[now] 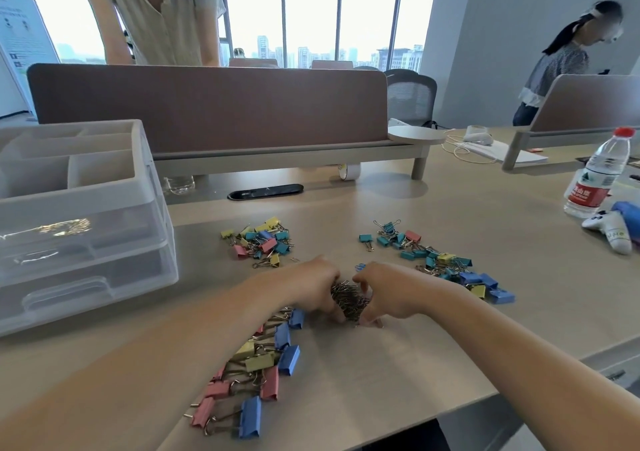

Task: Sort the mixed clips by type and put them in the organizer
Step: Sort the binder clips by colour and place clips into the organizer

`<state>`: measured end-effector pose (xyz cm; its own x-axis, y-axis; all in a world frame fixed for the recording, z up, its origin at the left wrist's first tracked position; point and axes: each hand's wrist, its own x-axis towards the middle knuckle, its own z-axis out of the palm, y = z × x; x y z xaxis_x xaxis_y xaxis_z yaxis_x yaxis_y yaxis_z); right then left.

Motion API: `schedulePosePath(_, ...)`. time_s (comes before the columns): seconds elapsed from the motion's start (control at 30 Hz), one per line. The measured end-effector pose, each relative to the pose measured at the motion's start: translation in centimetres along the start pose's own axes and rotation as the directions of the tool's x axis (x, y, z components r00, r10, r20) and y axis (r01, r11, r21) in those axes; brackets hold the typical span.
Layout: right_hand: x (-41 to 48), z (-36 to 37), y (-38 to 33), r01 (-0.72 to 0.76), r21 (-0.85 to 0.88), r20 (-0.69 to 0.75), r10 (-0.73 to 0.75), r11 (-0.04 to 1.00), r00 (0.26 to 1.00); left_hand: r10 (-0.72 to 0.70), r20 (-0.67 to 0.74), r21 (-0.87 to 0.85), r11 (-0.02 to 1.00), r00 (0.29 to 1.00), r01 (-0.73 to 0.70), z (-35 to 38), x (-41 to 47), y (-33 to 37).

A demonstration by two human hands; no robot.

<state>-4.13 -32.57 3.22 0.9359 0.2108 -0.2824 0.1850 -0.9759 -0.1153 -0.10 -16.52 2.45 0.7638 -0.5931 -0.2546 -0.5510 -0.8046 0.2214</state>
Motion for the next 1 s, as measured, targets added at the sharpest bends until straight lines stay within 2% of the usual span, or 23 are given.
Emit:
schedulePosePath(0.27,1.1,0.2,-0.8,-0.031,0.075,-0.041,0.034,0.997,0.999,-0.05,-0.04,-0.068,0.997,0.998,0.047,0.3,0.3,0.2)
schedulePosePath(1.0,0.7,0.7,-0.9,-0.013,0.185,-0.198,0.051,0.983,0.979,-0.064,-0.249,-0.221,0.975,0.966,0.007,1.1,0.3,-0.4)
